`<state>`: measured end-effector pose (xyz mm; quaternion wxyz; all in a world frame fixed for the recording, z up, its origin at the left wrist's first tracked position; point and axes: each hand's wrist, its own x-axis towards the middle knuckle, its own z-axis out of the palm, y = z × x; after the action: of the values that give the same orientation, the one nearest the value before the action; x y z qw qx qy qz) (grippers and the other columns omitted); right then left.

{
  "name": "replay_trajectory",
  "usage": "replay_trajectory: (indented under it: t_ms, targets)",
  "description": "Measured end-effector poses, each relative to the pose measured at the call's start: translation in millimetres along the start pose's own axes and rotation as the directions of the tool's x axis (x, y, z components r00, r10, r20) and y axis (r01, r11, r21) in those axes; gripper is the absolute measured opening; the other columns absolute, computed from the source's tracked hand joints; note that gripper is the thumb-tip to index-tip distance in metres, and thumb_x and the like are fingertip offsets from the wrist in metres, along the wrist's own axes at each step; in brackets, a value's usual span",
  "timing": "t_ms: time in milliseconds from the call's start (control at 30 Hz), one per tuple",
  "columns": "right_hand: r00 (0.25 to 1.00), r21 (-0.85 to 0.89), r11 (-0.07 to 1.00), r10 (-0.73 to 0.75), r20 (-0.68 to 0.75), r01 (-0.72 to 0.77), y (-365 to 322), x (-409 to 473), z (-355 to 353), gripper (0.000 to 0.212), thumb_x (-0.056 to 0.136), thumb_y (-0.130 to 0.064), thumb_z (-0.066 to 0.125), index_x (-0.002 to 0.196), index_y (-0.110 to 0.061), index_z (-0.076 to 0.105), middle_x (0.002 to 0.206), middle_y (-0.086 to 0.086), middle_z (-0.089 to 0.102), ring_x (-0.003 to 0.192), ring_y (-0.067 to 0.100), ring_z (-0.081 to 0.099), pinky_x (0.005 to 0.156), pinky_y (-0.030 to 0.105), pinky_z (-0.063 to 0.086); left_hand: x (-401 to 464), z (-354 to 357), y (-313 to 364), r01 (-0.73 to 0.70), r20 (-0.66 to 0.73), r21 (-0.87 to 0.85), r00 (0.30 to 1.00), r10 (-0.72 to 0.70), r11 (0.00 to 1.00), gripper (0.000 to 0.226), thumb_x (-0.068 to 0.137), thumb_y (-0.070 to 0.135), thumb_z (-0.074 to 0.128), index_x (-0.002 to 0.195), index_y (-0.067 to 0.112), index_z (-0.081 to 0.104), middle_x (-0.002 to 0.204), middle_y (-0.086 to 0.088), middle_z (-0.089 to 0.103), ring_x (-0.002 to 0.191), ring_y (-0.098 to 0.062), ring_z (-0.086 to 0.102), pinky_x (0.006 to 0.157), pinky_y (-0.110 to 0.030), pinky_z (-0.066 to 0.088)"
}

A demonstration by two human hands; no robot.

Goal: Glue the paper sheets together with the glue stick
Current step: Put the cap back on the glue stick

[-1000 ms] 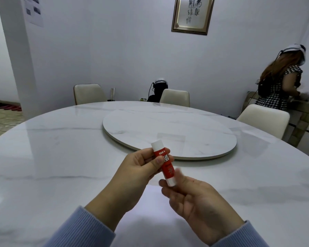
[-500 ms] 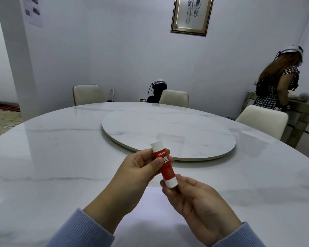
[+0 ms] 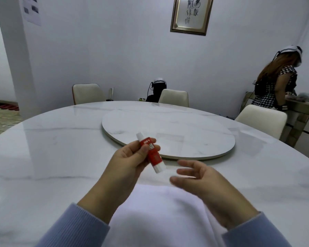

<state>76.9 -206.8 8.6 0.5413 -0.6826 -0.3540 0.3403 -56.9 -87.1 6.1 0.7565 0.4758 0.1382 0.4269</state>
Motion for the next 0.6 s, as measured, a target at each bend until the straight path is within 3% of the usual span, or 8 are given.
replay_trajectory:
  t_ms: [100,167,233,333,433,533,600]
  targets:
    - [0.997,-0.149,0.988,-0.049,-0.064,0.039,-13,25,-25,0.043,0.073,-0.022,0.078,0.113,-0.023,0.062,0.113,0.001,0.066,0.101,0.018,0.063,0.094,0.036,0.049,5,-9,3,0.045,-0.047,-0.056,0.998,-0.047,0.997,0.024,0.093,0.012,0.045,0.1,0.007,0.068,0.086,-0.008,0.073,0.084,-0.016,0.07,0.065,-0.022,0.058]
    - [0.988,-0.342,0.932,-0.144,-0.056,0.116,-21,47,-34,0.032,0.082,-0.022,0.071,0.112,-0.027,0.062,0.113,-0.002,0.065,0.096,0.013,0.062,0.084,0.028,0.05,6,-11,0,0.089,-0.037,-0.016,0.995,-0.09,0.996,0.026,0.095,0.015,0.043,0.106,0.01,0.067,0.087,-0.006,0.071,0.083,-0.019,0.07,0.07,-0.03,0.057]
    - [0.974,-0.553,0.807,-0.225,0.04,0.209,-24,69,-29,0.032,0.088,-0.022,0.062,0.118,-0.033,0.059,0.119,-0.008,0.061,0.096,0.009,0.061,0.074,0.021,0.048,6,-10,-5,0.131,-0.017,0.006,0.991,-0.131,0.991,0.028,0.097,0.016,0.041,0.111,0.012,0.065,0.082,-0.003,0.07,0.077,-0.019,0.071,0.075,-0.036,0.054]
    - [0.938,-0.769,0.54,-0.241,0.248,0.342,-14,102,-5,0.043,0.095,-0.016,0.049,0.135,-0.034,0.047,0.136,-0.012,0.048,0.118,0.01,0.052,0.096,0.025,0.043,5,-9,-11,0.132,0.002,0.025,0.991,-0.132,0.991,0.028,0.095,0.018,0.043,0.113,0.012,0.064,0.077,-0.002,0.071,0.069,-0.017,0.069,0.071,-0.036,0.052]
    - [0.876,-0.802,0.354,-0.222,0.428,0.481,6,128,19,0.052,0.094,-0.004,0.044,0.136,-0.034,0.045,0.141,-0.011,0.047,0.126,0.014,0.047,0.106,0.031,0.039,5,-10,-15,0.096,-0.007,0.043,0.995,-0.095,0.994,0.033,0.083,0.024,0.051,0.109,0.008,0.064,0.081,-0.005,0.073,0.066,-0.016,0.067,0.062,-0.03,0.054]
    - [0.878,-0.824,0.303,-0.168,0.449,0.479,17,143,30,0.046,0.089,0.001,0.049,0.131,-0.018,0.055,0.134,0.008,0.054,0.121,0.028,0.052,0.099,0.039,0.045,7,-10,-17,0.089,-0.023,0.037,0.996,-0.088,0.995,0.037,0.076,0.026,0.055,0.104,0.005,0.066,0.083,-0.007,0.073,0.065,-0.015,0.068,0.065,-0.032,0.051]
    - [0.888,-0.826,0.326,-0.181,0.423,0.46,15,142,26,0.038,0.09,-0.002,0.05,0.127,-0.009,0.057,0.121,0.009,0.057,0.109,0.025,0.055,0.087,0.026,0.048,7,-10,-19,0.094,-0.025,0.039,0.995,-0.093,0.995,0.036,0.075,0.026,0.055,0.103,0.006,0.066,0.083,-0.007,0.074,0.064,-0.015,0.068,0.068,-0.033,0.049]
